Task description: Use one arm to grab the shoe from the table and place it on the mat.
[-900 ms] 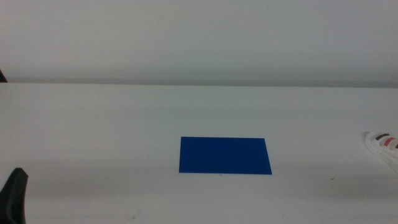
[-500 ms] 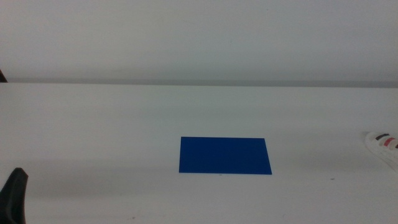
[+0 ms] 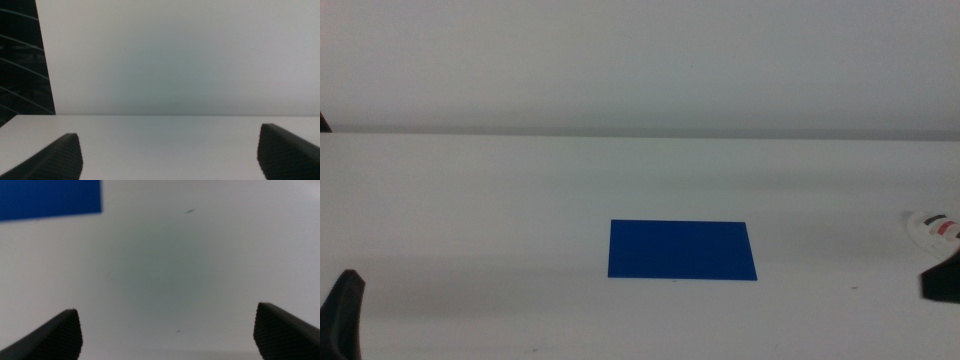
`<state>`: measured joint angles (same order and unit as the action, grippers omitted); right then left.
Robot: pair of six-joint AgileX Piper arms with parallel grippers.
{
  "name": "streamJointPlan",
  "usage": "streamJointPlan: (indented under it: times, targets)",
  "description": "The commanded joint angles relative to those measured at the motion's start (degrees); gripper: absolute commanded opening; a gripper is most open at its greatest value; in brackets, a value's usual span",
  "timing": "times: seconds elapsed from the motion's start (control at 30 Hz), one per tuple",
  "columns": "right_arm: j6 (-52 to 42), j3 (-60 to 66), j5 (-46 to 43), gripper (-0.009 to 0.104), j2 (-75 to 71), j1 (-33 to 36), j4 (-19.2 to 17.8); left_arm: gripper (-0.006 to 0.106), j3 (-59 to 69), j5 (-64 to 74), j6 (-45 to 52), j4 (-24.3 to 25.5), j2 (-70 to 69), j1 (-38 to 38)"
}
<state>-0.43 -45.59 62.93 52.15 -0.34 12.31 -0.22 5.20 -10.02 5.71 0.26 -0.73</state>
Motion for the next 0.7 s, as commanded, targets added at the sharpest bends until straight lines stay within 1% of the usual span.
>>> streamJointPlan:
  times: [0.0,0.1,0.17,0.23,0.37,0.47,0.53,0.6,0.67]
  targets:
    - [-5.06,-0.37,0.21,0.091,2.95,-0.34,2.47,0.094,2.44,-0.66,-0.33,-0.12,-2.35,0.24]
    - [-6.03,-0.37,-0.02,0.091,5.80,-0.34,2.15,0.094,2.44,-0.66,-0.33,-0.12,-2.35,0.24]
    - [-6.03,-1.50,0.34,0.091,8.13,-0.34,0.28,0.094,2.44,-0.66,-0.33,-0.12,-2.35,0.24]
    - [-6.03,-4.58,2.97,0.091,11.80,-1.05,-2.68,0.094,2.44,-0.66,-0.33,-0.12,-2.35,0.24]
    - [-8.88,-13.15,10.36,0.091,21.43,-7.73,-6.05,0.094,2.44,-0.66,-0.33,-0.12,-2.35,0.24]
    - [-9.21,-20.08,11.85,0.091,27.51,-14.48,-8.03,0.094,2.44,-0.66,-0.33,-0.12,-2.35,0.24]
    - [-9.75,-23.71,12.10,0.091,31.08,-18.38,-11.12,0.094,2.44,-0.66,-0.33,-0.12,-2.35,0.24]
    - [-9.76,-25.80,11.55,0.090,33.68,-20.40,-14.99,0.094,2.44,-0.66,-0.33,-0.12,-2.35,0.24]
    - [-10.55,-26.56,9.16,0.088,36.26,-20.88,-17.55,0.094,2.44,-0.66,-0.33,-0.12,-2.35,0.24]
